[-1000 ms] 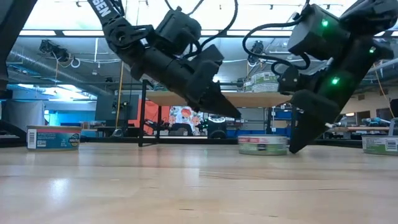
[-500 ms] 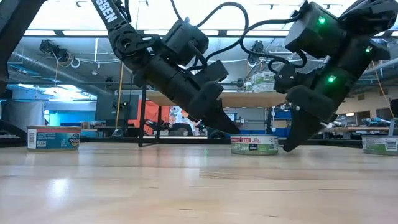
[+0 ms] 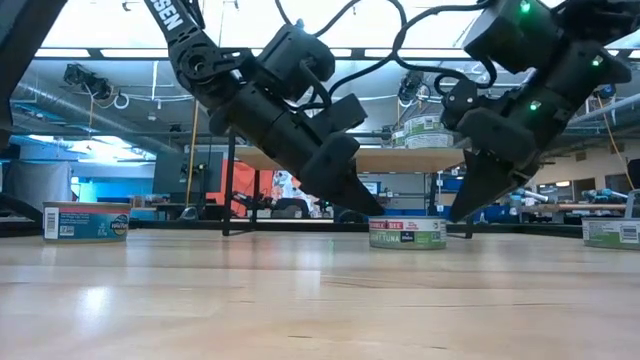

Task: Stack canned seafood by type on shelf
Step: Put the green tuna can on the shelf

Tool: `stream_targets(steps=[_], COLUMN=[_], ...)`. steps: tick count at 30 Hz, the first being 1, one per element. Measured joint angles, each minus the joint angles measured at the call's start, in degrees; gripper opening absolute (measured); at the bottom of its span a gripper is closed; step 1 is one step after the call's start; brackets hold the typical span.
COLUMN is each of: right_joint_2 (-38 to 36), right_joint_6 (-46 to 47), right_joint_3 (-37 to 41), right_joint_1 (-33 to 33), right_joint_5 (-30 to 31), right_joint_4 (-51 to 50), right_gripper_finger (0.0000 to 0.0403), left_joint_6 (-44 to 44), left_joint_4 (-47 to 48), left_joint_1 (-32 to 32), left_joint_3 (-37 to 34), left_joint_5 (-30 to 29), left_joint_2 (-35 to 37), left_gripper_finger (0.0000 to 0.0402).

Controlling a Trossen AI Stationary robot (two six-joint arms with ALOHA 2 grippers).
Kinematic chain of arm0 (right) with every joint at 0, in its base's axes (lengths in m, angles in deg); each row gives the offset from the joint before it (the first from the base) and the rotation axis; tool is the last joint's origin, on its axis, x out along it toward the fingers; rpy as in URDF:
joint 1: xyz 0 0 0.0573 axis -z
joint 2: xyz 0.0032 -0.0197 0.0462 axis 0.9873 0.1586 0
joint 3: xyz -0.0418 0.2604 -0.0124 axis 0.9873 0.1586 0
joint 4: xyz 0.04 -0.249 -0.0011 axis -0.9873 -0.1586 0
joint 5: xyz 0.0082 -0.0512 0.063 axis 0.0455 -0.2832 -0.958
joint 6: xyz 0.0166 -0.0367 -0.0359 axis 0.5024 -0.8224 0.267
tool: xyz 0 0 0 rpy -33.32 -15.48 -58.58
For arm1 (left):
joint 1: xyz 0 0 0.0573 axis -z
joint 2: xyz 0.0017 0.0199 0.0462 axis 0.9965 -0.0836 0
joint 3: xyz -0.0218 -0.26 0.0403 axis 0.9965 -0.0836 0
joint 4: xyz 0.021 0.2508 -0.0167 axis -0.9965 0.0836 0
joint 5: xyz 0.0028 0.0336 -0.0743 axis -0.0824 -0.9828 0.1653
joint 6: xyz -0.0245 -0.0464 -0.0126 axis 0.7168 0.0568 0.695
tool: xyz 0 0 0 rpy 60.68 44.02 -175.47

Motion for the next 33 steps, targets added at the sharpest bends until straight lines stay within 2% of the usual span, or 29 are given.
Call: stream_targets(steps=[12,21,24,26,28,33], right_joint_2=[-0.44,-0.44,-0.21,0.34,0.97,4.12], right_joint_6=[0.51,1.68,2.04,2.02,1.61,1.46], right_joint_3=[0.00,0.00,-0.02,-0.02,-0.07,0.00], right_joint_1=[-1.62,-1.60,-1.58,-1.55,-1.45,-1.43], right_joint_5=[0.52,1.96,2.00,2.05,1.98,1.62], right_joint_4=[0.40,1.08,3.24,4.92,6.19,7.39], right_gripper_finger=[0.0006,0.0006,0.0006,0.0006,0.0006,0.0007], left_joint_6=[-0.43,-0.61,1.64,2.12,3.41,8.21], left_joint_4=[2.18,6.96,11.80,14.73,13.70,5.59], left_joint_1=[1.89,4.56,4.79,4.75,4.36,1.59], left_joint_3=[-0.15,-0.26,-0.29,-0.42,-1.83,-8.95], left_joint_5=[-2.53,-4.13,-4.87,-7.88,-9.96,-7.34], left_joint_2=[1.06,8.43,10.29,10.36,10.47,10.04], left_gripper_finger=[0.0002,0.0002,0.0002,0.0002,0.0002,0.0002])
